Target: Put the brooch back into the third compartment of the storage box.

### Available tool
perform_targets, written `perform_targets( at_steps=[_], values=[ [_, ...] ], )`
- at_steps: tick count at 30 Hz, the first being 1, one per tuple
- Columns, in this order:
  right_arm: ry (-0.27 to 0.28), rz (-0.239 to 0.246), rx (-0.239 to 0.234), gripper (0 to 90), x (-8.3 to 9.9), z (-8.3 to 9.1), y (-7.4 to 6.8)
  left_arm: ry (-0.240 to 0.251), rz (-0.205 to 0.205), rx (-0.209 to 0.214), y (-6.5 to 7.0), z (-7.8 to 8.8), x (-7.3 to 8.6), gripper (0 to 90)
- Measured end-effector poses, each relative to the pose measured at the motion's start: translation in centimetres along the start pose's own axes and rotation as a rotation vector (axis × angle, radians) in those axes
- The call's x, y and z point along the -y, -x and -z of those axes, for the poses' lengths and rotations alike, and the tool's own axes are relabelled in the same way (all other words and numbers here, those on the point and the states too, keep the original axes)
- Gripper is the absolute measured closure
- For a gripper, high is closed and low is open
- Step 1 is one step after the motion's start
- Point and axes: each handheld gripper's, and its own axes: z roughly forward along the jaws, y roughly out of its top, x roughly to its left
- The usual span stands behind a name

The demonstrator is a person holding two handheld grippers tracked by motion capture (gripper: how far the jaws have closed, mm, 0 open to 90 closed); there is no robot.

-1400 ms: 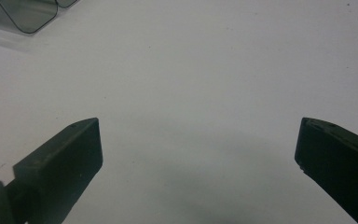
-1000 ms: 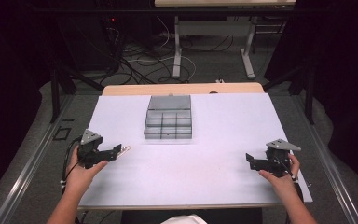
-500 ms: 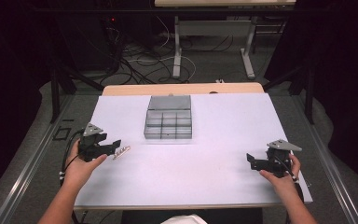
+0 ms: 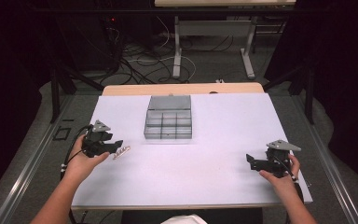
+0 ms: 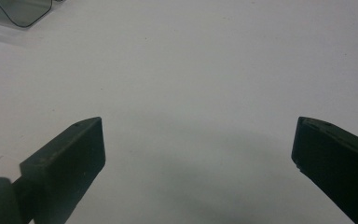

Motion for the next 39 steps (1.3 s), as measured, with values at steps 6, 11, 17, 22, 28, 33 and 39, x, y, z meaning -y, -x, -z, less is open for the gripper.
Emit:
perform_targets(
  at_steps=[6, 11, 17, 22, 28, 33, 39],
  values=[
    [-0.003, -0.011, -0.004, 2.7, 0.0, 0.0, 0.0, -0.047, -0.029, 0.006, -0.2, -0.4, -0.4, 47.7],
    [-0.003, -0.015, -0.009, 3.0, 0.0, 0.0, 0.0, -0.076, -0.031, 0.009, -0.5, -0.7, -0.4, 49.1],
    [-0.006, -0.018, -0.015, 3.6, 0.0, -0.1, 0.1, -0.144, -0.036, 0.012, -0.6, -1.2, -0.4, 50.0],
    [-0.013, -0.019, -0.019, 4.5, 0.1, -0.2, 0.1, -0.203, -0.024, 0.019, -0.4, -1.7, -0.6, 53.6],
    [-0.013, -0.02, -0.019, 5.1, 0.2, -0.2, 0.2, -0.287, -0.018, 0.021, -0.2, -2.0, -1.2, 57.2],
    [-0.013, -0.015, -0.019, 5.4, 0.2, -0.3, 0.2, -0.321, -0.007, 0.024, -0.1, -2.4, -1.4, 57.7],
    [-0.015, -0.015, -0.024, 5.5, 0.2, -0.3, 0.2, -0.343, -0.013, 0.022, -0.2, -2.9, -1.5, 58.4]
  ],
)
